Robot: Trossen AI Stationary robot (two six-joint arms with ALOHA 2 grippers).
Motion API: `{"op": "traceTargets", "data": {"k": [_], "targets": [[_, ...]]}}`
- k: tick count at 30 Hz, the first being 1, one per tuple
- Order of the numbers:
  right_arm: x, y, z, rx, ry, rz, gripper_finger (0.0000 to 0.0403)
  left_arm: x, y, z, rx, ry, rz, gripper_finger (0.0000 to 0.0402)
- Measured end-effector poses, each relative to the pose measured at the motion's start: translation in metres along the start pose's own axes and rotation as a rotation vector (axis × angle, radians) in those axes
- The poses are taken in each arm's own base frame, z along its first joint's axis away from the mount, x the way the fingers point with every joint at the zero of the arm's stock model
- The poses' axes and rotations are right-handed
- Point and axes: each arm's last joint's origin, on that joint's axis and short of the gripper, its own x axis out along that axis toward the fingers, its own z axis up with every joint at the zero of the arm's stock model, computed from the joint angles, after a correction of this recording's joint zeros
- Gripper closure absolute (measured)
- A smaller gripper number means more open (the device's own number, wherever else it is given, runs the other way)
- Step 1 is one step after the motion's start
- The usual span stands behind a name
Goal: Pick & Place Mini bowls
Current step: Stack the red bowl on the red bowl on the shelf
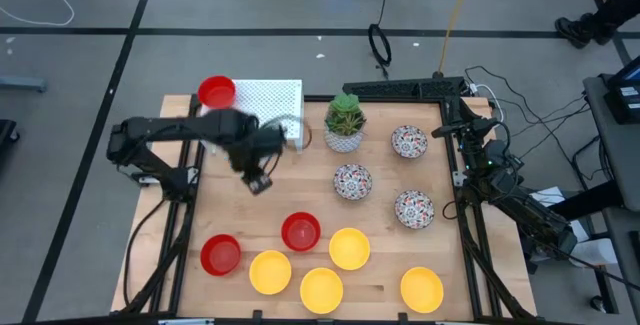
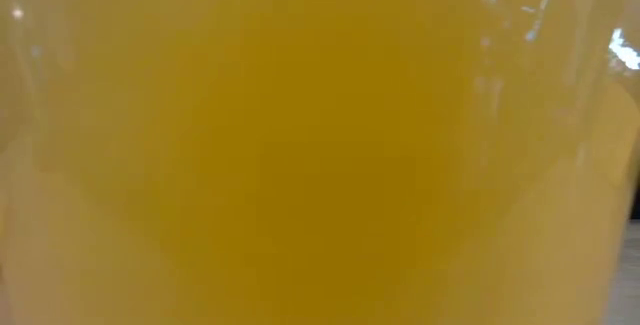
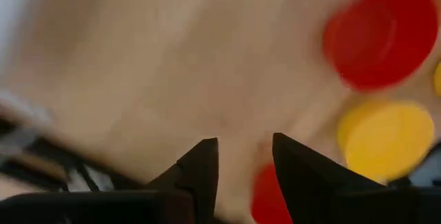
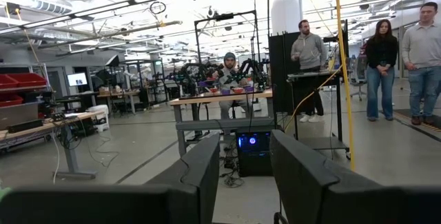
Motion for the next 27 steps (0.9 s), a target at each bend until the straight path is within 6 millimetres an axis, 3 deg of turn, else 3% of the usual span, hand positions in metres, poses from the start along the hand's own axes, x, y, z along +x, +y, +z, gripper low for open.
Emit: {"op": "traceTargets", "data": {"k": [5, 13, 20, 27], "targets": [[0.000, 0.000, 0.000, 0.000, 0.000, 0.000, 0.0286, 0.030, -0.028, -0.028, -0.040, 0.173, -0.027, 0.0265], [0.000, 0.000, 0.000, 0.000, 0.000, 0.000, 0.0286, 0.086, -0.051, -0.066, -0.168, 0.391, -0.021, 0.0266], [0.000, 0.000, 0.000, 0.000, 0.000, 0.000, 0.0286, 0.123, -0.070, -0.079, -0.205, 0.381, -0.131, 0.0266], [0.000, 0.000, 0.000, 0.000, 0.000, 0.000, 0.0286, 0.146, -0.070, -0.089, -0.283, 0.350, -0.102, 0.0266]]}}
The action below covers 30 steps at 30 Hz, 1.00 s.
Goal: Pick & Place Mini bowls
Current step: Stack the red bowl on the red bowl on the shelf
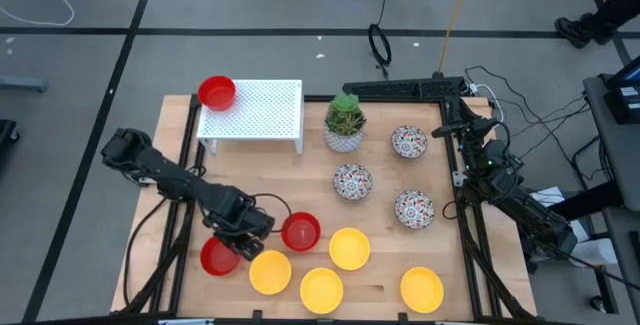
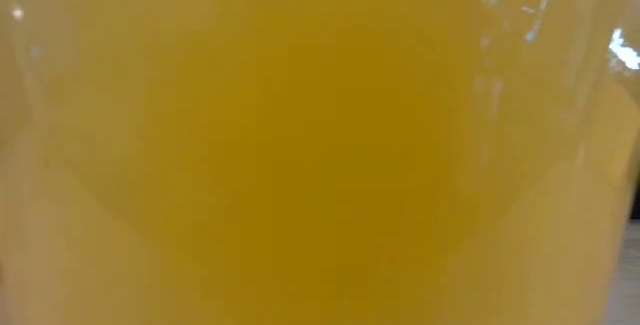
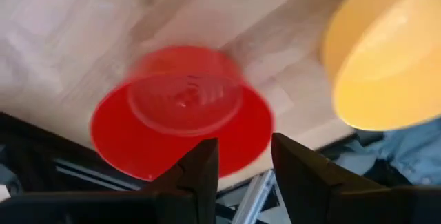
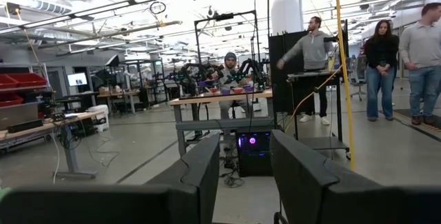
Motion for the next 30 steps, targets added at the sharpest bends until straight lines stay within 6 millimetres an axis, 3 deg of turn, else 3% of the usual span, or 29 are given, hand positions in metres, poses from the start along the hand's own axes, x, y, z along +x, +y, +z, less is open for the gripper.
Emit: {"op": "traceTargets", "data": {"k": [13, 30], "targets": [[0.000, 0.000, 0.000, 0.000, 0.000, 0.000, 0.0286, 0.022, 0.000, 0.012, 0.028, -0.030, -0.126, 0.0265], [0.000, 0.000, 0.000, 0.000, 0.000, 0.000, 0.0286, 0.031, 0.009, 0.018, 0.044, -0.115, -0.077, 0.0266]]}}
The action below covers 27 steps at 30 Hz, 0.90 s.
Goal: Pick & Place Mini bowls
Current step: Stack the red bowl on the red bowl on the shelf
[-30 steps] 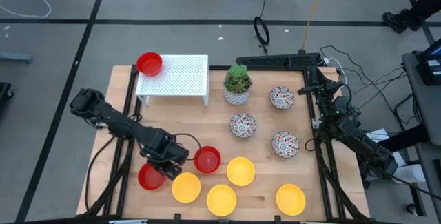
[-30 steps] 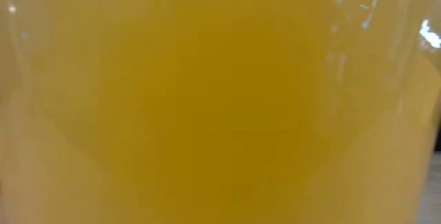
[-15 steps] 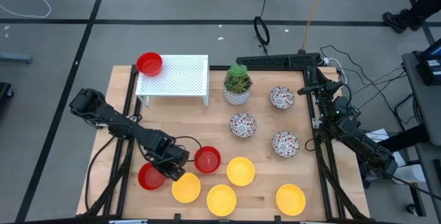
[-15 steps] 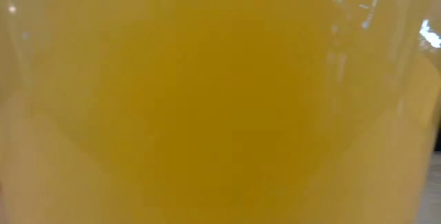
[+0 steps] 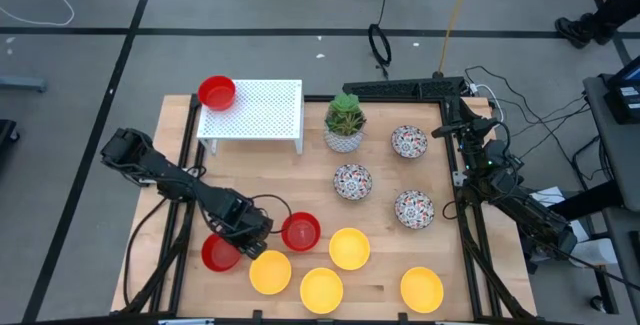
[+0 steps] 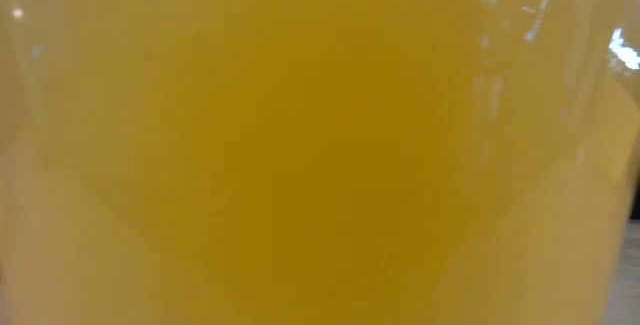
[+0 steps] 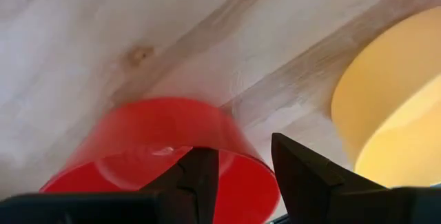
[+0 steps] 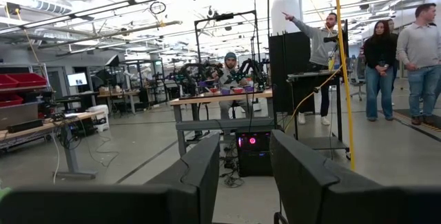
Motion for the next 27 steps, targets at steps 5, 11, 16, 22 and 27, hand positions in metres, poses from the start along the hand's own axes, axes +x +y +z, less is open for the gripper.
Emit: {"op": "traceTargets", "data": {"k": [5, 11, 16, 22, 27], "targets": [[0.000, 0.000, 0.000, 0.000, 0.000, 0.000, 0.0286, 0.001, 0.000, -0.001, 0.014, -0.037, 0.011, 0.0268], [0.000, 0.000, 0.000, 0.000, 0.000, 0.001, 0.0286, 0.002, 0.000, -0.003, 0.077, -0.061, 0.022, 0.0329], [0.000, 0.000, 0.000, 0.000, 0.000, 0.000, 0.0286, 0.001, 0.000, -0.003, 0.107, -0.061, 0.023, 0.0391], [0.000, 0.000, 0.000, 0.000, 0.000, 0.001, 0.0286, 0.000, -0.003, -0.004, 0.151, -0.037, 0.014, 0.0384], [0.000, 0.000, 0.000, 0.000, 0.000, 0.000, 0.0286, -0.015, -0.017, -0.003, 0.255, -0.050, -0.050, 0.0396]]}}
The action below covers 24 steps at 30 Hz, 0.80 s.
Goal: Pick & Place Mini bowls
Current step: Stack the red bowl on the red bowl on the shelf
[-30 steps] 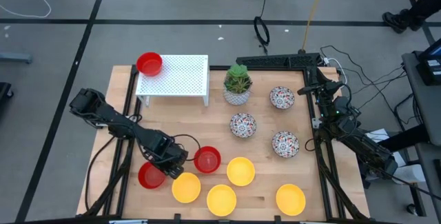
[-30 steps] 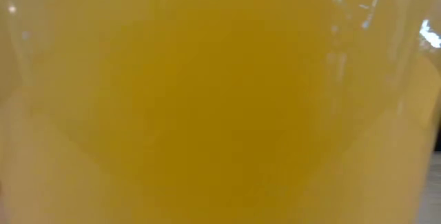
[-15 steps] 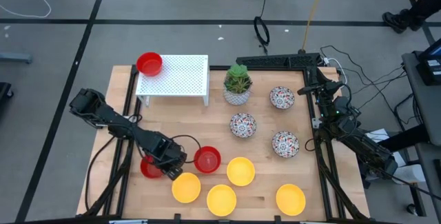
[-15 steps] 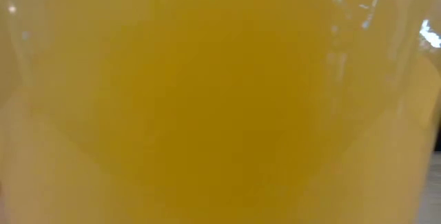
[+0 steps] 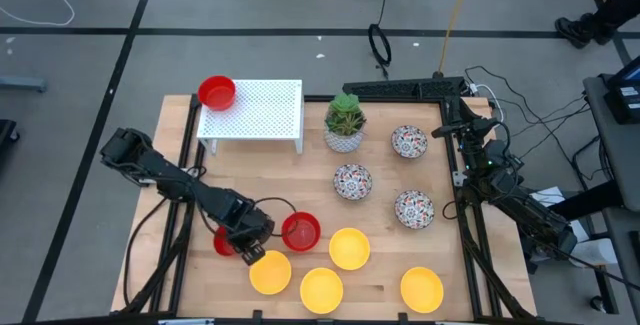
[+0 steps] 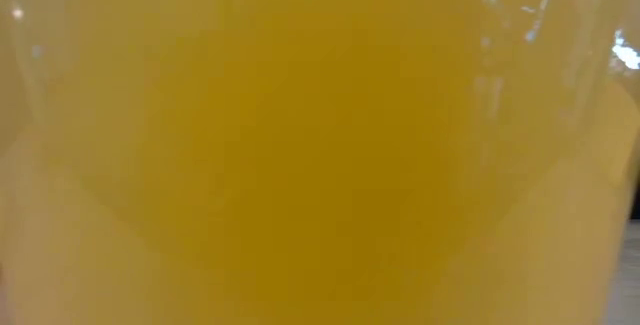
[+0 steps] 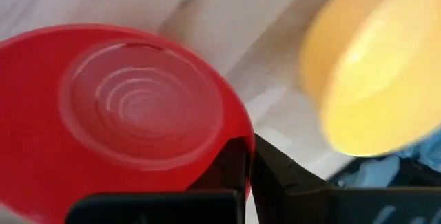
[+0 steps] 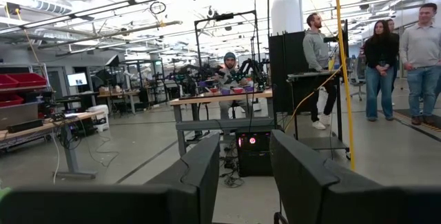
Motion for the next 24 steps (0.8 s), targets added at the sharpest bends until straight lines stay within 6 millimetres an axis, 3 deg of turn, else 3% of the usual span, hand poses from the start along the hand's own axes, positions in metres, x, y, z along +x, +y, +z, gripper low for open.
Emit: {"op": "traceTargets", "data": {"k": [11, 24], "targets": [[0.000, 0.000, 0.000, 0.000, 0.000, 0.000, 0.0286, -0.059, -0.022, 0.018, 0.213, -0.160, 0.070, 0.0394], [0.000, 0.000, 0.000, 0.000, 0.000, 0.000, 0.0286, -0.145, -0.050, 0.040, 0.539, -0.580, 0.156, 0.0384]]}}
